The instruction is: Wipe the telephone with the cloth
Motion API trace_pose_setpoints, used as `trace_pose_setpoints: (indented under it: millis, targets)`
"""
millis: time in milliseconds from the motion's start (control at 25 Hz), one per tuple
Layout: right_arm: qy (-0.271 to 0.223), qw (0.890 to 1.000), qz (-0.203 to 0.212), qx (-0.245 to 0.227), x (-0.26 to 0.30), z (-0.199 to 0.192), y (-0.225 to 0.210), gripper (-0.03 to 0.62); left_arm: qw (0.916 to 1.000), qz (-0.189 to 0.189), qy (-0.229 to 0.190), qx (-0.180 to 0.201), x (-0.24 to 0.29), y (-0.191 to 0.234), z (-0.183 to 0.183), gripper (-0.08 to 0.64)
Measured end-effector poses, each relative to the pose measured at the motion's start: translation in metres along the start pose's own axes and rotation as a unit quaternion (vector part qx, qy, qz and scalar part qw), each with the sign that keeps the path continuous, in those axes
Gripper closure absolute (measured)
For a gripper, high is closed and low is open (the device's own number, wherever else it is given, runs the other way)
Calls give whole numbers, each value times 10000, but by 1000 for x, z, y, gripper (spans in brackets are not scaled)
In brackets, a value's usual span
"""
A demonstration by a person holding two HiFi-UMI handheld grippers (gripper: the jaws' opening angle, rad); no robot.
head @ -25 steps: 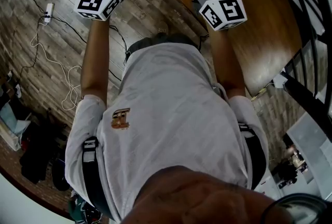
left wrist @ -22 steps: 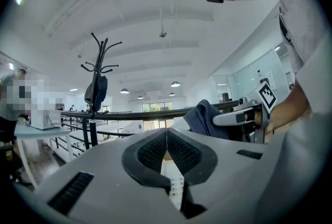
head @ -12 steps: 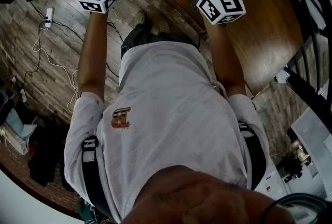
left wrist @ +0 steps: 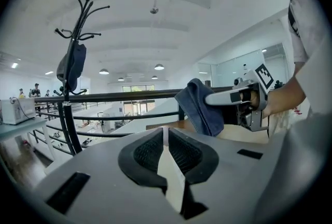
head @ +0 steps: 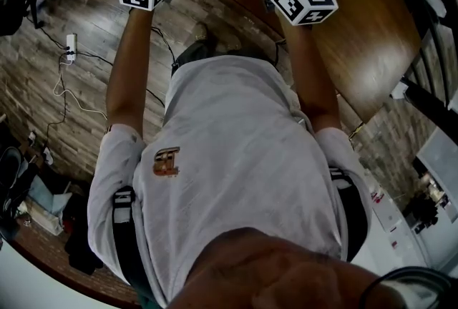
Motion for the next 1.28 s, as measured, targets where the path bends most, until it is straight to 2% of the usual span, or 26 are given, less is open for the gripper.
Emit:
trace_pose_setpoints:
  millis: [120,360,480,760,1080,1280]
  targets:
    - [25,9998,-192,81,20,-3,-1,520,9994,-266,206,-3,12,19,-12,529]
    - [175,9983,-481,283,49,-11,-4,520,9953,-755,612,-60,35,39,-31,464]
    - [298,9967,-575,482,62,-16,-5,521,9910,-1025,853,-102,44,45,-44,434]
    - [547,9877,-799,1229,91,-32,-13,520,9776,-1552,1416,-122,62,55,-70,423]
    - [799,9704,-1186,1947,108,-51,-32,520,9658,-1792,1872,-13,77,50,-86,422]
    - [1062,9586,-1270,2315,113,-67,-43,520,9598,-1776,2171,9,86,45,-95,422]
Point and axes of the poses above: the fingertips, and each gripper's own axes: x forward along the fingers, y to its left, z out of its top, the point moved 5 cm from there along -x, backward along the fingers, and after that the axes turned 4 degrees about z, right-handed, at the moved point
